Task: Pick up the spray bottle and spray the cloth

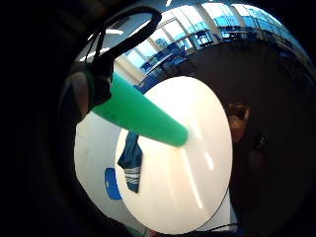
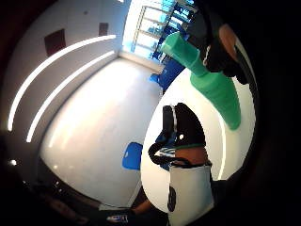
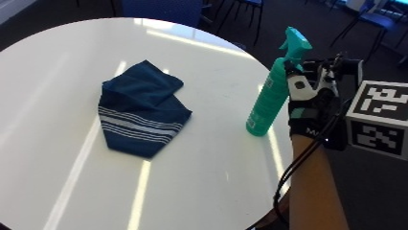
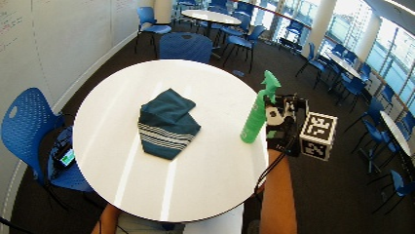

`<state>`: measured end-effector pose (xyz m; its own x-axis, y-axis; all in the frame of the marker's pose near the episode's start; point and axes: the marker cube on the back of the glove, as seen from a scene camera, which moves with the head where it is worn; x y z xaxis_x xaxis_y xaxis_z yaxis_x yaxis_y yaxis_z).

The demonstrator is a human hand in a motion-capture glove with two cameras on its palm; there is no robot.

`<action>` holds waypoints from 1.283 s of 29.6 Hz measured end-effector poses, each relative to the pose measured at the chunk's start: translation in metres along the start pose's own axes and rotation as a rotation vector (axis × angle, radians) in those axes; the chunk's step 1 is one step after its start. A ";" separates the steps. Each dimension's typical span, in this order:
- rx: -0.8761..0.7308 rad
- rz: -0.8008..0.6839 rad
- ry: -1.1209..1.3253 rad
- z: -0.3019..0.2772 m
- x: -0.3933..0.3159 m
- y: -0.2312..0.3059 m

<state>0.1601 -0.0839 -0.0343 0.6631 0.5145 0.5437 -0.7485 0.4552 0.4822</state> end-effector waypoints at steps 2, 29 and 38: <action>0.007 0.027 -0.007 0.001 0.003 -0.005; -0.053 0.181 -0.130 0.034 0.015 -0.052; 0.066 0.119 -0.173 0.041 0.009 -0.058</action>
<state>0.2097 -0.1349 -0.0292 0.5644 0.4266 0.7067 -0.8237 0.3472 0.4482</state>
